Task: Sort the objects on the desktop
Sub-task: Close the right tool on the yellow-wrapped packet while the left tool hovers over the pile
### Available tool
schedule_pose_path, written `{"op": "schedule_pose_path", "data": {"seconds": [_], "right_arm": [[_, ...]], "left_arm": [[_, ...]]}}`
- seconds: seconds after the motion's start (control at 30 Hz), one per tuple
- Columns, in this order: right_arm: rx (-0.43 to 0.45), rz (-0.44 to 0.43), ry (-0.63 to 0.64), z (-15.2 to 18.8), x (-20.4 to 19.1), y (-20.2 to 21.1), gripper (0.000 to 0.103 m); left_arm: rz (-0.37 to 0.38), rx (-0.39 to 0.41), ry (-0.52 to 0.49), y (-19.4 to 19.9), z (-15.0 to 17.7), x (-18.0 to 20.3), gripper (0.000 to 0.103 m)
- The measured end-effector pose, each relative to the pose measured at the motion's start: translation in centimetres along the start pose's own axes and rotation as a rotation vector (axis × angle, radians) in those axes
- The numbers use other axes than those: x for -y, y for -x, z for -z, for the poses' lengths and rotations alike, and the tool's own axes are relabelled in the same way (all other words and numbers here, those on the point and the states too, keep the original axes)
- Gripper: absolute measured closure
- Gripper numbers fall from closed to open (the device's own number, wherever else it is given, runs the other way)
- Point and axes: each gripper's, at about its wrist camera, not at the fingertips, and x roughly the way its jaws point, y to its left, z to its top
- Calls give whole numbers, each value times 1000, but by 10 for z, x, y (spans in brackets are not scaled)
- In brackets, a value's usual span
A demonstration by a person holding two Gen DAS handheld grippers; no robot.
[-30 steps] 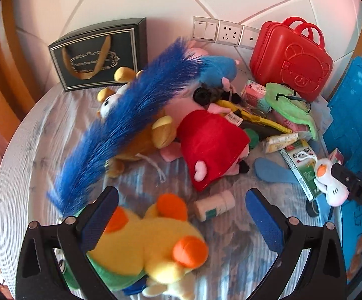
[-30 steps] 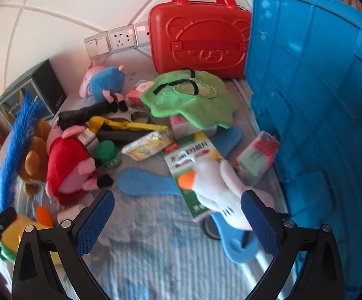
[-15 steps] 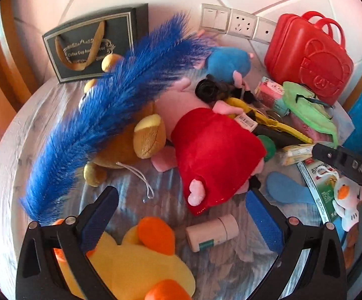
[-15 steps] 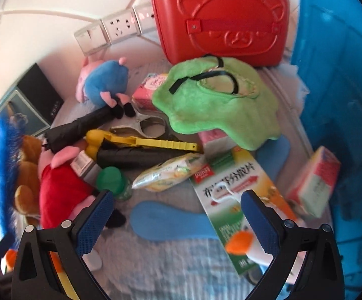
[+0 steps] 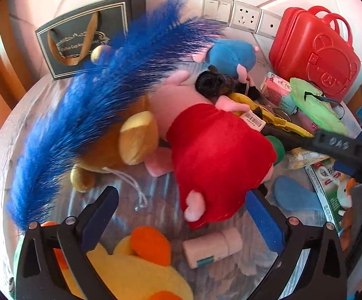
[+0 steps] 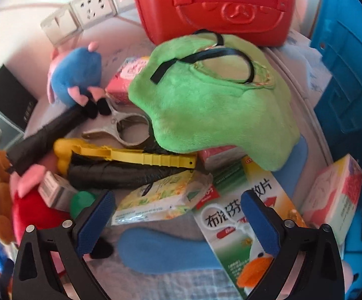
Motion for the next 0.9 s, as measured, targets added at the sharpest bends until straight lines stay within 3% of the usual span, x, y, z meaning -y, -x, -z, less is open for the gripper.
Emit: {"op": "schedule_pose_path", "data": {"seconds": [0.03, 0.1, 0.13, 0.3, 0.57, 0.9], "right_arm": [[-16, 8, 10, -1, -1, -6, 10], [-41, 29, 38, -2, -4, -15, 70], [-24, 66, 74, -2, -8, -15, 84], [-59, 5, 94, -5, -9, -17, 91], [31, -53, 38, 4, 13, 10, 92], [115, -55, 47, 20, 15, 51, 92]], "left_arm": [[-1, -2, -7, -1, -1, 3, 0], [3, 3, -14, -2, -1, 5, 0], [3, -1, -13, -3, -1, 5, 0], [15, 4, 2, -4, -4, 3, 0], [14, 10, 9, -7, -7, 3, 0], [8, 18, 76, -12, -14, 15, 0]]}}
